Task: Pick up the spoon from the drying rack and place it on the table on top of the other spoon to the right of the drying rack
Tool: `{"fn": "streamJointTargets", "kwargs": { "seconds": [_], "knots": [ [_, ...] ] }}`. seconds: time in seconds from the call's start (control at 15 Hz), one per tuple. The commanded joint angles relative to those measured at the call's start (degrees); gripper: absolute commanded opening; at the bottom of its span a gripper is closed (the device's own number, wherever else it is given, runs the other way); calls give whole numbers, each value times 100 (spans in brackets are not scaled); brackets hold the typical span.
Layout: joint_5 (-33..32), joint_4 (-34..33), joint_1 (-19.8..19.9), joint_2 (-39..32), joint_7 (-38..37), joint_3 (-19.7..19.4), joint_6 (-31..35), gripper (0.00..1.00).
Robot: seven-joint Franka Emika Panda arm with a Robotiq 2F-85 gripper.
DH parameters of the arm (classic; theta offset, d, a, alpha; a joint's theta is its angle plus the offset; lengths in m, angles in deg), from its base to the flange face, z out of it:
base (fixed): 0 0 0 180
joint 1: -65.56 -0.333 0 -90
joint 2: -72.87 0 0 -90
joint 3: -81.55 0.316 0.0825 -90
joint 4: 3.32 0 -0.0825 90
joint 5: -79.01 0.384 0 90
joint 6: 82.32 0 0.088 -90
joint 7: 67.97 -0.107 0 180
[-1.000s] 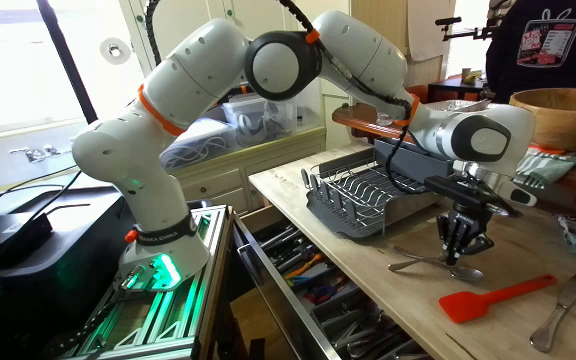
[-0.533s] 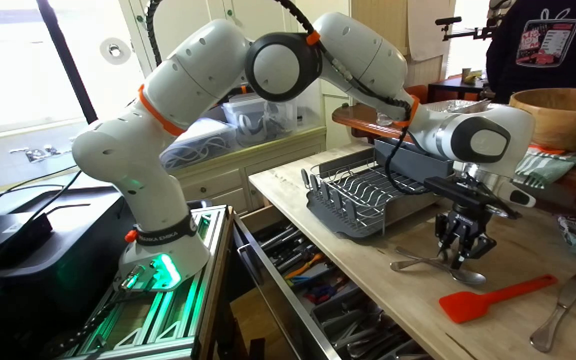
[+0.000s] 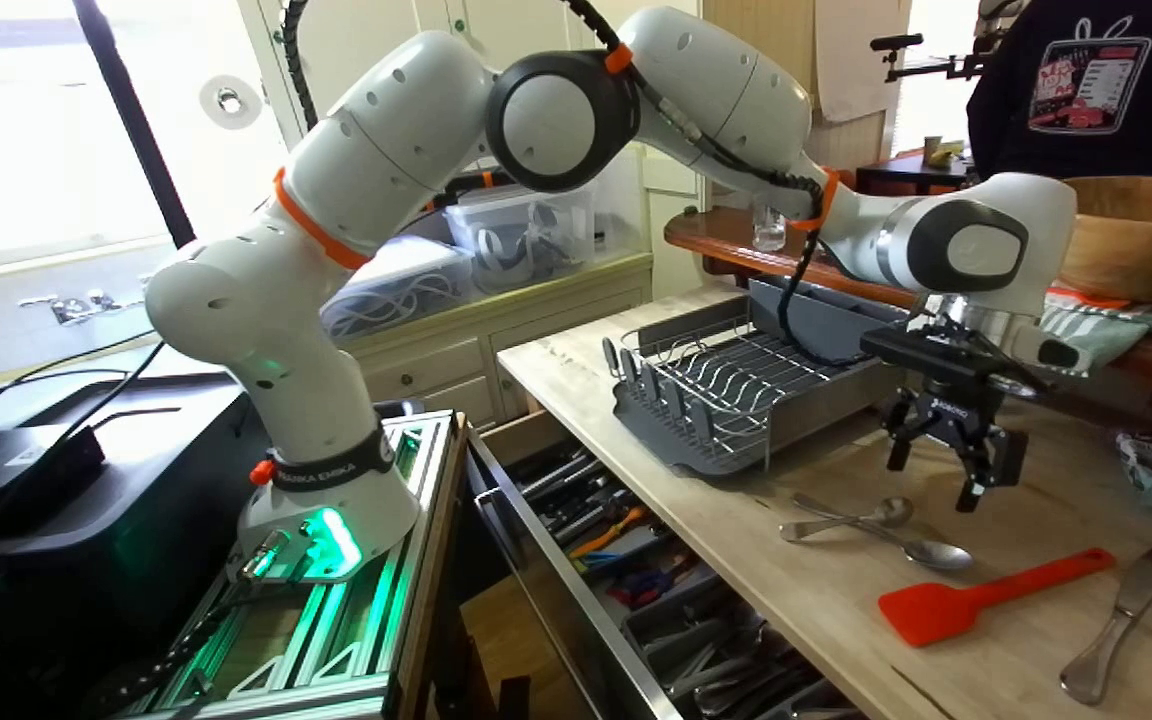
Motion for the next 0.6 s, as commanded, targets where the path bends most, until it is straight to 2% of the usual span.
{"fn": "streamJointTargets", "kwargs": {
  "seconds": [0.0,0.33,0.53],
  "knots": [
    [-32,309,-115,414,-330,1,480,100],
    [-16,727,-263,1003,-707,4,975,100],
    [274,1051,-233,1422,-814,185,1070,100]
  ]
}}
